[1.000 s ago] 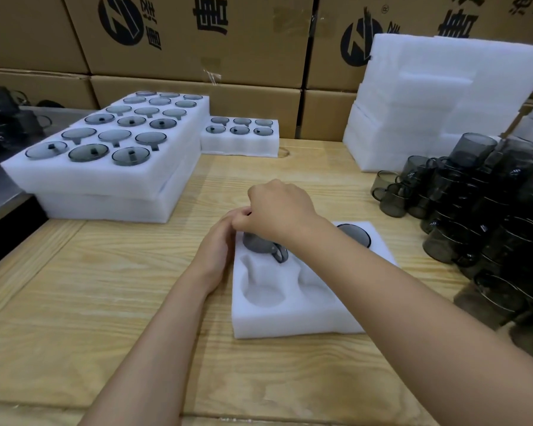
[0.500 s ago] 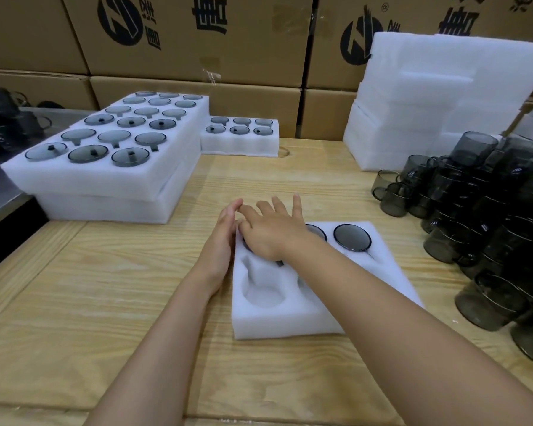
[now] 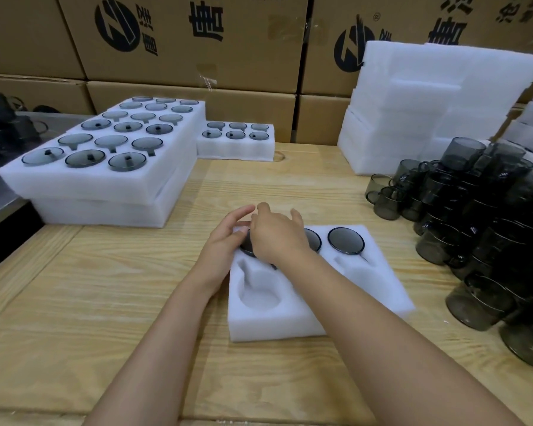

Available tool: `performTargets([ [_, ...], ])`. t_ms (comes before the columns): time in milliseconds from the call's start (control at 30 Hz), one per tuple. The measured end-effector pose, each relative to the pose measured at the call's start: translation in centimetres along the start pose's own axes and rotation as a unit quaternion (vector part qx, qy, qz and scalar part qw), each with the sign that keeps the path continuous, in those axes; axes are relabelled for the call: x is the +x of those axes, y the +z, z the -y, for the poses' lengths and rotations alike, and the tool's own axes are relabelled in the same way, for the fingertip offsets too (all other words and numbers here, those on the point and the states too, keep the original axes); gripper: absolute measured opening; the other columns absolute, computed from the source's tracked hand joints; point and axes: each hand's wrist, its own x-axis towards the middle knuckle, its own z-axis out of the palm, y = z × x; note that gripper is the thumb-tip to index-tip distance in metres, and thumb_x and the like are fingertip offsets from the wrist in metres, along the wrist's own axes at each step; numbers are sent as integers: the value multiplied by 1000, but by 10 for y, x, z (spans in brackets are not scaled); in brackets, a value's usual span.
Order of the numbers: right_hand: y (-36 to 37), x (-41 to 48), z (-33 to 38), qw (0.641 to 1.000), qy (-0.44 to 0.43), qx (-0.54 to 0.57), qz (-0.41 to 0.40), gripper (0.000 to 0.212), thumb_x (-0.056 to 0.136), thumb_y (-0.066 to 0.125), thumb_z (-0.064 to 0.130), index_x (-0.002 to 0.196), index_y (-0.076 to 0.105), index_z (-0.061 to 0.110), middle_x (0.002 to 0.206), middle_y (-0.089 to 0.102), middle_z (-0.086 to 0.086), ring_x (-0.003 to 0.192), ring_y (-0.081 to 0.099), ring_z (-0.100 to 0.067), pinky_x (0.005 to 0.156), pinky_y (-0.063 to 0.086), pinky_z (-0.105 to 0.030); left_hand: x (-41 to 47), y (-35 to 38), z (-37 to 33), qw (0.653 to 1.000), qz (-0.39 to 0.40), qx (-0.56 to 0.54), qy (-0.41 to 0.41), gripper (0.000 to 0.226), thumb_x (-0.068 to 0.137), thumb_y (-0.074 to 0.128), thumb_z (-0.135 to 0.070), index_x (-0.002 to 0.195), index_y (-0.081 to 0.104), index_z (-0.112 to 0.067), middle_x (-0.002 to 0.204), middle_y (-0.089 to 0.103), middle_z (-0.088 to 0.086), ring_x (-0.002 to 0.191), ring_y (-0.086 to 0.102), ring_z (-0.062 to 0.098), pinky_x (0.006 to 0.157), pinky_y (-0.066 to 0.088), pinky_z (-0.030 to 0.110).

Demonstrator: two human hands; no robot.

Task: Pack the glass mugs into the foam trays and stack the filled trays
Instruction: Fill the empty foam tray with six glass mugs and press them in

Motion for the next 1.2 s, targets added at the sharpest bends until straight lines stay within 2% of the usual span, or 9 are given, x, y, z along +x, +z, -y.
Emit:
performTargets([
  [100, 0, -1, 4, 1000, 26, -15, -1, 33, 91, 38, 19, 123, 38, 11, 89, 53, -1, 100, 55, -27, 112, 1, -57, -1, 3, -2, 1000, -10, 8, 6, 41, 98, 40, -1, 118, 57, -33, 89, 69, 5, 86, 65, 17, 81, 48, 29],
  [267, -7, -9, 2, 1000, 5, -2, -1, 32, 101, 24, 28, 121, 41, 12, 110, 59, -5, 109, 52, -28, 107, 17, -52, 0, 4, -3, 1000, -21, -15, -7, 40, 96, 43, 0, 118, 59, -30, 91, 68, 7, 87, 65, 18, 81, 48, 31],
  [433, -22, -54, -40, 999, -7, -43, -2, 48, 94, 25, 55, 132, 39, 31, 140, 39, 4, 136, 24, -20, 107, -14, -61, 5, -2, 2, 994, -58, -84, -50, 34, 91, 55, -2, 116, 61, -24, 107, 72, 5, 99, 67, 23, 85, 51, 36],
  [567, -31, -100, -90, 997, 42, 12, 58, 68, 78, 25, 74, 142, 12, 54, 154, -3, 28, 143, 3, -6, 113, 9, -51, 6, -2, 6, 991, -80, -96, -56, 33, 88, 61, -6, 116, 61, -24, 108, 72, 1, 97, 68, 20, 85, 52, 38],
  [667, -25, -106, -90, 997, 67, 28, -14, 59, 83, 31, 67, 140, 16, 57, 152, 3, 31, 139, 13, 0, 107, 22, -42, 5, 0, 6, 989, -69, -116, -54, 36, 84, 64, -13, 118, 61, -22, 113, 69, 4, 100, 67, 21, 84, 53, 37],
  [900, -27, -86, -83, 992, 75, 78, -72, 47, 90, 37, 57, 135, 42, 44, 146, 31, 20, 136, 27, -7, 105, 29, -45, 3, -3, 3, 993, -40, -96, -57, 55, 83, 53, 11, 127, 56, -22, 111, 68, -16, 99, 67, 6, 69, 54, 21],
  [967, -44, -87, -99, 963, 78, 172, -193, 36, 91, 49, 42, 123, 58, 29, 136, 51, 9, 130, 42, -16, 103, 35, -45, 2, -2, 1, 992, -46, -105, -60, 56, 84, 52, 12, 129, 55, -20, 117, 65, -11, 103, 65, 11, 72, 53, 24],
  [1067, -72, -93, -154, 904, 175, -15, -389, 31, 87, 59, 31, 111, 66, 13, 115, 64, -15, 104, 56, -39, 83, 44, -47, 2, 0, -1, 990, -59, -111, -61, 54, 84, 52, 12, 130, 55, -17, 119, 65, -5, 101, 66, 14, 70, 54, 24],
  [1200, -87, -103, -231, 866, 389, -144, -278, 48, 79, 66, 38, 98, 58, -5, 99, 52, -34, 94, 48, -51, 78, 46, -55, 2, 3, -3, 988, -64, -123, -65, 48, 86, 48, 7, 128, 56, -15, 111, 66, -7, 89, 69, 7, 63, 54, 20],
])
